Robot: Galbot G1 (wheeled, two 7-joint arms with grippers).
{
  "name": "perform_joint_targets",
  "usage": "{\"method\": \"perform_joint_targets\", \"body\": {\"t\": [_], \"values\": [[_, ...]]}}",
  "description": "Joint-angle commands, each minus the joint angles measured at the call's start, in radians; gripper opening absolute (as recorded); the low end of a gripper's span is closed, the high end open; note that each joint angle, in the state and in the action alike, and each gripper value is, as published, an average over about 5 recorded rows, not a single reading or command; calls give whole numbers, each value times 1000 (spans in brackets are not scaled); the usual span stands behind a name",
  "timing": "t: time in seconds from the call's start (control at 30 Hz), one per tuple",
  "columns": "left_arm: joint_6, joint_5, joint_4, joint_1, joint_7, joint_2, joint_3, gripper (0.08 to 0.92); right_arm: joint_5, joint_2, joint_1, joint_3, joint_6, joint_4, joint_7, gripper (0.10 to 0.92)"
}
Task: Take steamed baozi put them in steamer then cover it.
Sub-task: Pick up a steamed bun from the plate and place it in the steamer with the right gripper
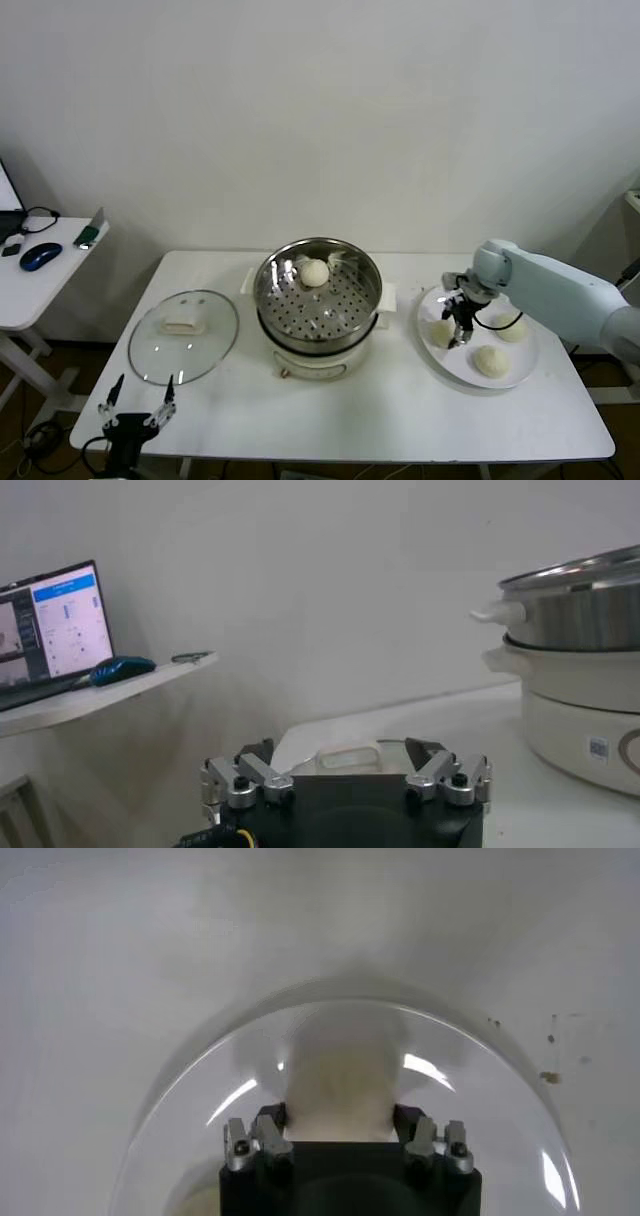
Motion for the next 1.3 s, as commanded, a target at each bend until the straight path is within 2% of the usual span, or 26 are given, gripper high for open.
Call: {"method": "perform_joint_targets", "body": {"t": [0.03, 0.33, 0.57, 0.97, 1.3], "values": [[1, -8, -7, 3, 1, -2, 3, 823, 163, -14, 156, -113, -31, 36, 19, 680], [10, -31, -30, -5, 10, -19, 25, 823, 621, 65, 633, -484, -61, 65, 46, 679], [17, -20, -48, -5, 12, -28, 47, 823, 793, 232, 770, -564, -81, 80, 47, 679], [7, -18, -71, 22, 12, -9, 63, 823, 876, 524, 679, -481, -141, 63, 118, 679], [10, -21, -80, 13, 13, -10, 65, 823, 865, 642, 559, -505, -167, 55, 175, 679]]}}
